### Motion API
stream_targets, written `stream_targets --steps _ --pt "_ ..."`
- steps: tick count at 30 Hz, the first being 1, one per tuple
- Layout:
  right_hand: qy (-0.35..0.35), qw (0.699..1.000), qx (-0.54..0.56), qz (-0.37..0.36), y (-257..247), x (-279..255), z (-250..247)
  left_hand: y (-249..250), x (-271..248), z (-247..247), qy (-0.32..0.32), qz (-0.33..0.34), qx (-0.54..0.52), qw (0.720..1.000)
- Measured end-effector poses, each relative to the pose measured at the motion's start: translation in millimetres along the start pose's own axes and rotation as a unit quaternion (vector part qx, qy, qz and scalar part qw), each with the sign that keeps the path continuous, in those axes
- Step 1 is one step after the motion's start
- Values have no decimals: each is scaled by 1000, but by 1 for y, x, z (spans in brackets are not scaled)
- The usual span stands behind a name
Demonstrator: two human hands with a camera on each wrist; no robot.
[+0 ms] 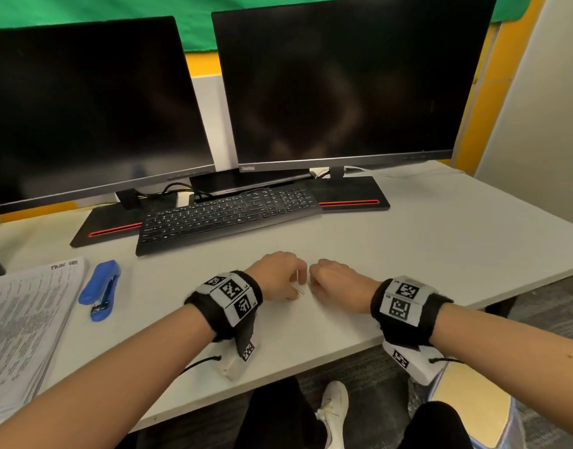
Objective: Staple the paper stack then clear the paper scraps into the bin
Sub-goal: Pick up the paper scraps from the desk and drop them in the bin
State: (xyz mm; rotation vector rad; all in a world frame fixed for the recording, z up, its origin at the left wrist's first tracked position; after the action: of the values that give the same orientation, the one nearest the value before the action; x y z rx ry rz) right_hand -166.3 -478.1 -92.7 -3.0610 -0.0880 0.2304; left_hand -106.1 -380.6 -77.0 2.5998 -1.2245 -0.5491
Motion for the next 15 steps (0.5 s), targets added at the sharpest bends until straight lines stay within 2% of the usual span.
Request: stream_targets --steps 3,8,15 --pt "-3 999 51 -8 15 1 -13 -4 7 -2 10 6 -27 1000" --pt "-38 998 34 -48 21 -2 -15 -4 13 -2 20 22 -52 998" --pt "7 995 -7 -100 13 1 -16 0 18 -1 20 57 -11 998"
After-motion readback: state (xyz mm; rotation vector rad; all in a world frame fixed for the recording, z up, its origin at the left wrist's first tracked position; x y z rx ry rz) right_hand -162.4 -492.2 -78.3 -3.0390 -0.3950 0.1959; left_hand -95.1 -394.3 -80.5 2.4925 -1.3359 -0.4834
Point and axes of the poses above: each hand's wrist, its own x-axis towards the middle knuckle, its own z-axis out of the palm, y = z × x, the point moved 4 cm from there along x, towards the middle knuckle, and after that the axes turned 11 degrees about -x, right-handed, at the moved point
